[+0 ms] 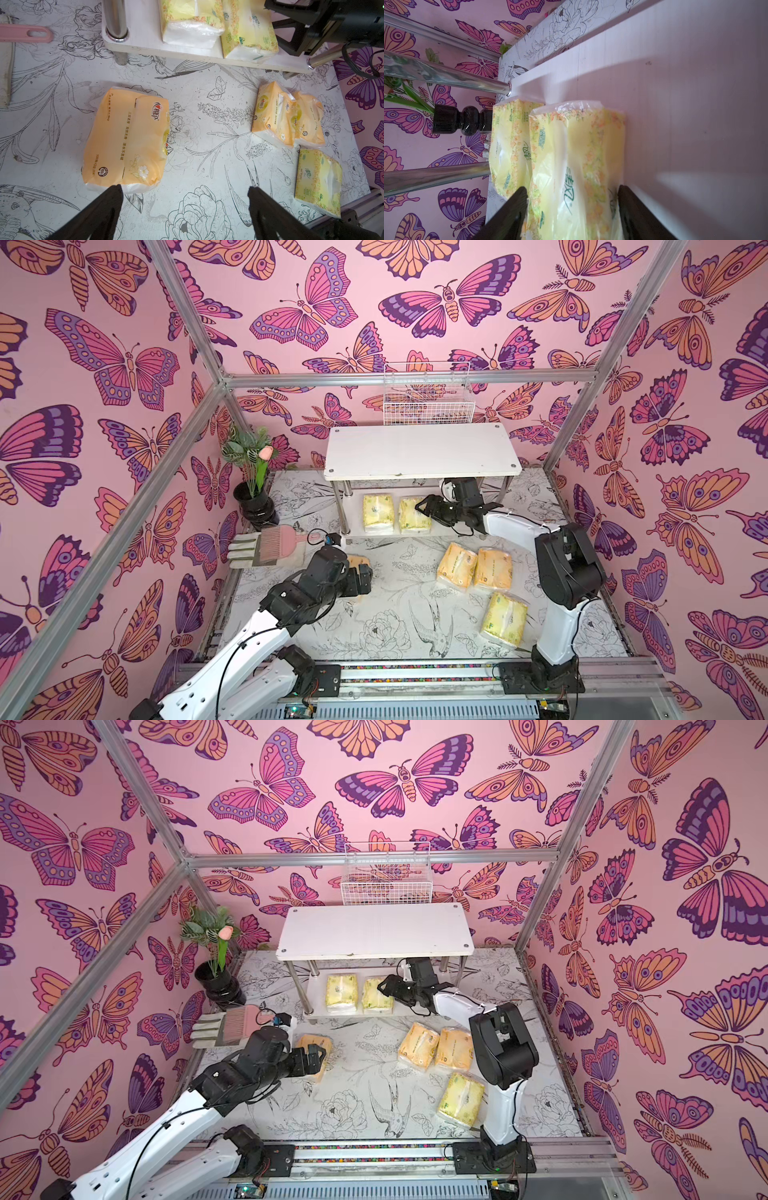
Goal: Place the tissue boxes on the shelf by color
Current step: Adjust the box of tissues on the shelf.
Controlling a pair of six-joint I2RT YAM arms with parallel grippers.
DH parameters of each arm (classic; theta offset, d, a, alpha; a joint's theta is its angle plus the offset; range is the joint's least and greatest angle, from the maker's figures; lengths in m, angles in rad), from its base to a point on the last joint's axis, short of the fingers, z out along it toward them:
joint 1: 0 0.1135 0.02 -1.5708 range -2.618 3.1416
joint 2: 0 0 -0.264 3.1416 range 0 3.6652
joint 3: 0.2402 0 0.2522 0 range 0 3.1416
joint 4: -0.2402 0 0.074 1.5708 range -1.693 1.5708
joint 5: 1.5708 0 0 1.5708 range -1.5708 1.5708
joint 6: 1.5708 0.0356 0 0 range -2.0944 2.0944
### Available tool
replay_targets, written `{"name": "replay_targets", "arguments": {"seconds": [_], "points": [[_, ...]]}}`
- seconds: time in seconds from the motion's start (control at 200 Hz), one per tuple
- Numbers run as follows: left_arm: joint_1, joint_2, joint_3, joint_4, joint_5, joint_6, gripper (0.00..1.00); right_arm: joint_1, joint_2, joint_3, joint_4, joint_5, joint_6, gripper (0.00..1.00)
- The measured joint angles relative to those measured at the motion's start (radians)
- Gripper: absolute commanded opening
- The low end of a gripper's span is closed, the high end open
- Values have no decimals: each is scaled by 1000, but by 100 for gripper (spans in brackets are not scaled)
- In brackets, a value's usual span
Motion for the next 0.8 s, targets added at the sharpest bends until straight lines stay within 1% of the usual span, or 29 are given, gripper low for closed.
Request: {"name": "replay_targets", "arguments": {"seconds": [0.11,0.31,0.446,0.626,0.801], "points": [[0,0,0,0,0,0,100,0,-42,-70,44,18,15,73],[0,0,0,0,0,0,100,6,-211,-263,93,46,40,73],[0,0,0,0,0,0,100,43,-294,-352,126,57,57,73],[0,0,0,0,-1,0,100,118,-308,-412,168,69,94,73],[0,0,0,0,-1,0,100,165,-268,-404,210,73,125,73]]}}
